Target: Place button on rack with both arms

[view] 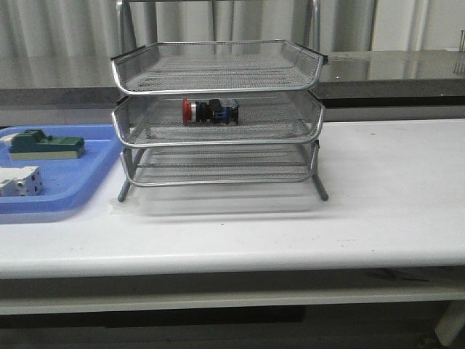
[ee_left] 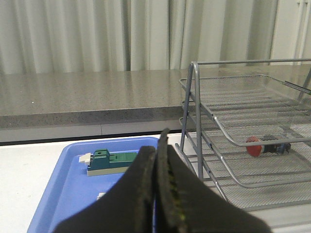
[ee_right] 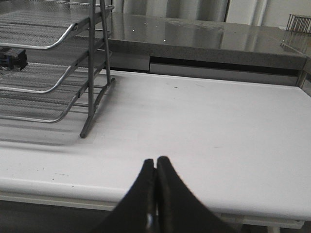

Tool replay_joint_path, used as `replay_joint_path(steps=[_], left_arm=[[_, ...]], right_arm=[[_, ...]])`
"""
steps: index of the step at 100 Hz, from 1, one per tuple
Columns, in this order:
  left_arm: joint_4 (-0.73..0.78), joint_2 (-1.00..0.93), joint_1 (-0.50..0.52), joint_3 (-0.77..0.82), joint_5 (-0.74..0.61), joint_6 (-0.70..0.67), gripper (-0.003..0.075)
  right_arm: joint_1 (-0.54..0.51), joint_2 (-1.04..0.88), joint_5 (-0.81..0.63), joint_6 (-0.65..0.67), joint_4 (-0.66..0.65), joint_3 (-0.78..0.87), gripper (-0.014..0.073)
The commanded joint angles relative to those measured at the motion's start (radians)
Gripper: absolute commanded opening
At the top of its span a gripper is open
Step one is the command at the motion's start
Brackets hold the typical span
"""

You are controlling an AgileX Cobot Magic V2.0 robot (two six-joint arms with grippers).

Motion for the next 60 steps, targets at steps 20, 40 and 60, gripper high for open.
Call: replay_joint_path(steps=[20, 40, 60], left_arm=[[-0.009, 0.006, 0.002, -0.027, -0.07, -0.008, -0.002], [-0.009, 0.006, 0.002, -0.027, -0.07, -0.008, -0.002], [-0.009, 0.006, 0.002, -0.027, -0.07, -0.008, -0.002]], right_arm=[[-0.006, -0.02, -0.107, 0.001, -0.012, 0.002, -0.0057], [-0.006, -0.02, -0.107, 0.001, -0.011, 0.002, -0.0057], [-0.006, -0.02, -0.107, 0.001, -0.011, 0.002, -0.0057]])
